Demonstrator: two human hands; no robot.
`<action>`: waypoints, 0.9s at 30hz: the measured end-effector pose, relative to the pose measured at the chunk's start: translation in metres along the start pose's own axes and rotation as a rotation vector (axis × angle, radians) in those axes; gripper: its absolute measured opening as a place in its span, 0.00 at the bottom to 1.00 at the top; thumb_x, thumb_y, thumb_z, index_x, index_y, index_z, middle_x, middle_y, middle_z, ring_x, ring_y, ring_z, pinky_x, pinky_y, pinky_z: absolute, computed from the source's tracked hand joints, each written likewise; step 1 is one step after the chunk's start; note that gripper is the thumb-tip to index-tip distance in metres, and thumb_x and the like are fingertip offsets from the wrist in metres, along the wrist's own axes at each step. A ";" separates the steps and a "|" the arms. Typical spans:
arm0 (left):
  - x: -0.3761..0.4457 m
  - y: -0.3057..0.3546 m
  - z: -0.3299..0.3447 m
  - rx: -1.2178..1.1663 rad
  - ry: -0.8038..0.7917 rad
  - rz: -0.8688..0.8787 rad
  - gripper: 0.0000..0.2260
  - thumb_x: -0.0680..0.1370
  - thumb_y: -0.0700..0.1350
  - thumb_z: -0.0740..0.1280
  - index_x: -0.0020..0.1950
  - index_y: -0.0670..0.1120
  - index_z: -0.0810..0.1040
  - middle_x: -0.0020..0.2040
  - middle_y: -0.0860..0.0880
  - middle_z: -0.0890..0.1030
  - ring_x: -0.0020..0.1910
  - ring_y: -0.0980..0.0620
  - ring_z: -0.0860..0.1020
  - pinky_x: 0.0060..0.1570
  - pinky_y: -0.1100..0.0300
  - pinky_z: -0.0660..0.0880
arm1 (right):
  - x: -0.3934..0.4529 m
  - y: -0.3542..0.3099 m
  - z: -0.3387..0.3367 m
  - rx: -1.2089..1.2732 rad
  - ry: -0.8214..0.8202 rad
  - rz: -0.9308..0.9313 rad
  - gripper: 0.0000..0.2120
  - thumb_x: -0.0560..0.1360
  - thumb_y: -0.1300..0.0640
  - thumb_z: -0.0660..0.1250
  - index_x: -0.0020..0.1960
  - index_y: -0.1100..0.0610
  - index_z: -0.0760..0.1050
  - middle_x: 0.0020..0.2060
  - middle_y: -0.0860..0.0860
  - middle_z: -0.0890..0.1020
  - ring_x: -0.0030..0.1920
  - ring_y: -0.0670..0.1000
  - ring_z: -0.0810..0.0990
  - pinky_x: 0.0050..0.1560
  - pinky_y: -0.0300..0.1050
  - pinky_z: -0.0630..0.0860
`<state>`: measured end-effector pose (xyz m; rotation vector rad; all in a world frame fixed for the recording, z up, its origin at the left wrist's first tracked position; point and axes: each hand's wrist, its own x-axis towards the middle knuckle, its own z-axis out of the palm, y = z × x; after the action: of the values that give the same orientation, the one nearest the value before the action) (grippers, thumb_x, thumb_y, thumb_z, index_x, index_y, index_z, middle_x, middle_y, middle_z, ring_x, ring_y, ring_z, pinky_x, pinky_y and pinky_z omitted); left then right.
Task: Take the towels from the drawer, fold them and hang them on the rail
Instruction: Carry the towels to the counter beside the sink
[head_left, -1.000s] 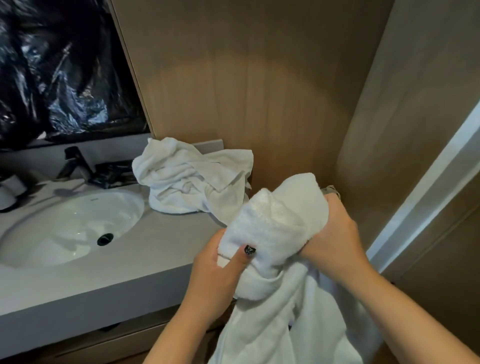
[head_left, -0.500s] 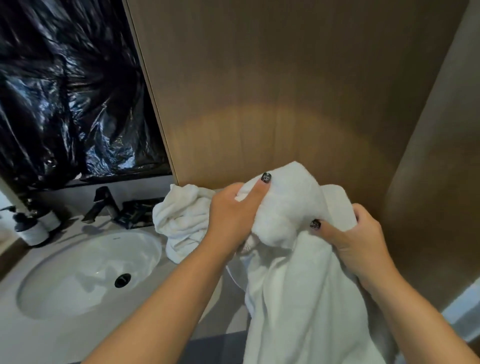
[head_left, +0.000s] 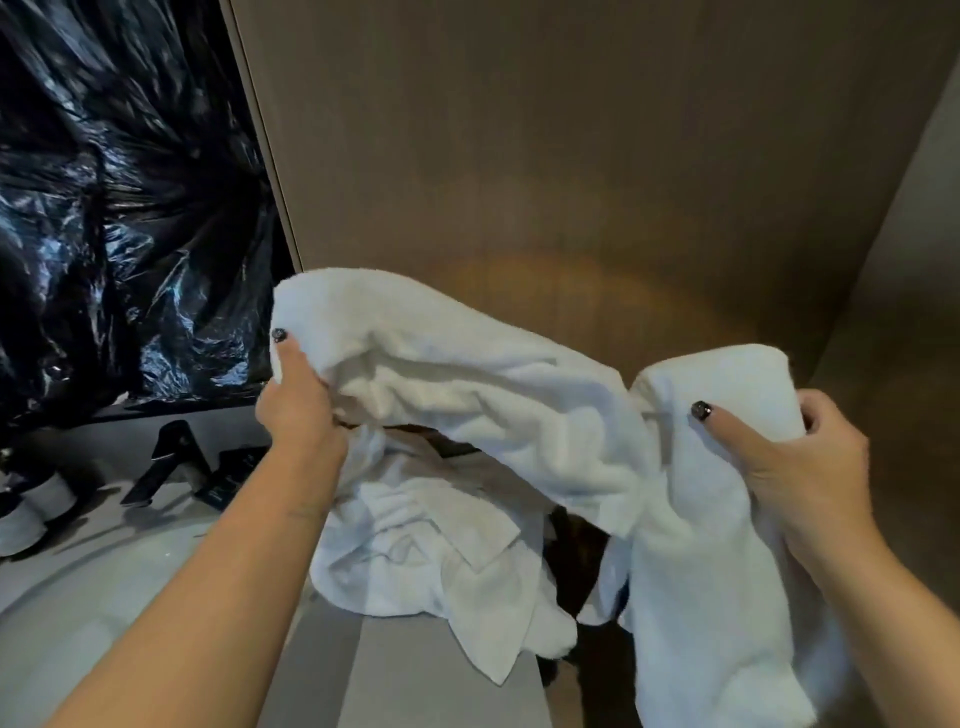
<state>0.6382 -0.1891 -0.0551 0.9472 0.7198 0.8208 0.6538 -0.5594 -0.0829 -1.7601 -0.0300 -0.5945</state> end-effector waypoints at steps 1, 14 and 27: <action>0.018 -0.012 -0.013 0.016 0.040 -0.080 0.20 0.75 0.62 0.69 0.54 0.46 0.76 0.47 0.49 0.81 0.45 0.47 0.81 0.43 0.53 0.80 | -0.001 -0.003 0.001 -0.024 0.015 -0.034 0.17 0.65 0.49 0.80 0.42 0.48 0.71 0.40 0.43 0.77 0.41 0.43 0.76 0.35 0.40 0.70; 0.139 -0.065 -0.126 0.175 -0.285 -0.575 0.12 0.81 0.41 0.64 0.64 0.40 0.75 0.58 0.38 0.79 0.54 0.37 0.78 0.50 0.46 0.76 | -0.055 -0.112 0.115 -0.192 0.095 -0.347 0.21 0.66 0.48 0.78 0.49 0.51 0.69 0.42 0.38 0.73 0.45 0.42 0.76 0.40 0.37 0.71; 0.210 0.000 -0.171 0.349 -0.445 -0.436 0.08 0.81 0.40 0.63 0.60 0.41 0.75 0.57 0.47 0.77 0.55 0.49 0.75 0.55 0.53 0.72 | -0.097 -0.193 0.312 -0.696 -0.206 -1.476 0.22 0.72 0.42 0.74 0.44 0.62 0.78 0.44 0.58 0.81 0.40 0.59 0.76 0.39 0.51 0.72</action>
<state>0.6030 0.0579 -0.1596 1.1789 0.6523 0.0892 0.6229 -0.1913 0.0047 -2.2495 -1.5154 -1.5765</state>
